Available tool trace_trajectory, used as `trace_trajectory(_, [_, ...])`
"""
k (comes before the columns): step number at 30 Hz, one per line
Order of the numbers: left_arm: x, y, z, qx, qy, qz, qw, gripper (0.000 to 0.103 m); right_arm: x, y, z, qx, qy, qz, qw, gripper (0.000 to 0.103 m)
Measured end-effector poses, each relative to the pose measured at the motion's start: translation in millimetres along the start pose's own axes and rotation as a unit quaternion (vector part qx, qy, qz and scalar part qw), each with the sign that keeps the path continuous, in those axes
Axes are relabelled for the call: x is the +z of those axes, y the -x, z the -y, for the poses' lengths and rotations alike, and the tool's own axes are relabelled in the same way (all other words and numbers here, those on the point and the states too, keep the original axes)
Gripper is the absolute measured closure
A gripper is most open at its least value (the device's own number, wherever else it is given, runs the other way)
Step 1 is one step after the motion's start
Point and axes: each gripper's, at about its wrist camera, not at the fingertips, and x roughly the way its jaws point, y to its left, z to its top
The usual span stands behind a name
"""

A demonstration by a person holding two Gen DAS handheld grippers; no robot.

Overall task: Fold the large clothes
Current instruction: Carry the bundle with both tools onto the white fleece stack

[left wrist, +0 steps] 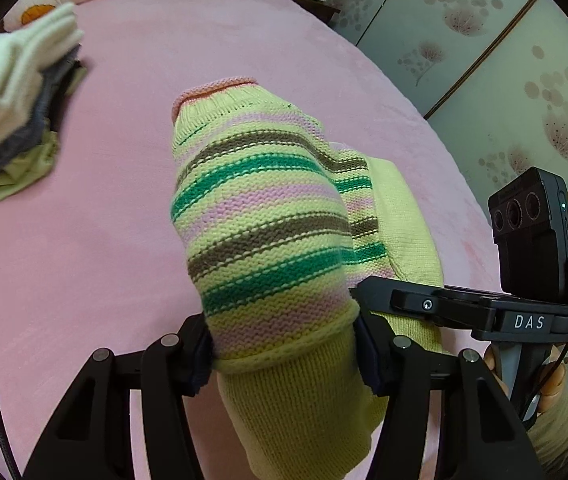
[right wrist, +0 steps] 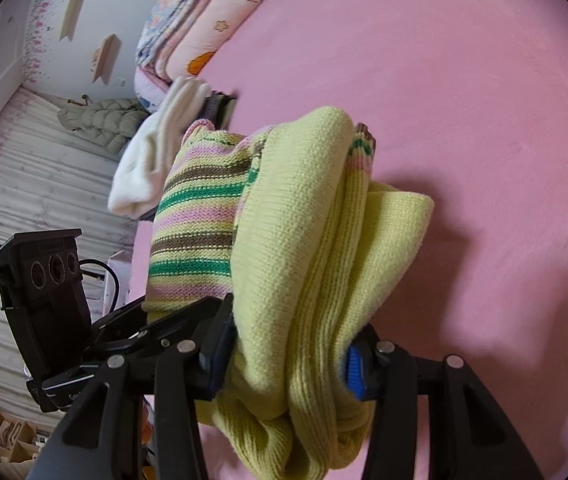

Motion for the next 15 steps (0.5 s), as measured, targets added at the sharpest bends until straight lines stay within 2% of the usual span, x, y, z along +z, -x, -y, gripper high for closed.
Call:
trace_trajectory(7, [-23, 71, -13, 0.027, -0.013, 0.025, 0.9992, 0.048, -22, 3, -57, 0.012, 0.026, 0.001, 1.0, 0.057])
trace_trajectory(15, [-34, 144, -59, 0.042, 0.006, 0.054, 0.9976, 0.049, -27, -14, -135, 0.02, 0.076, -0.015, 0.997, 0.057])
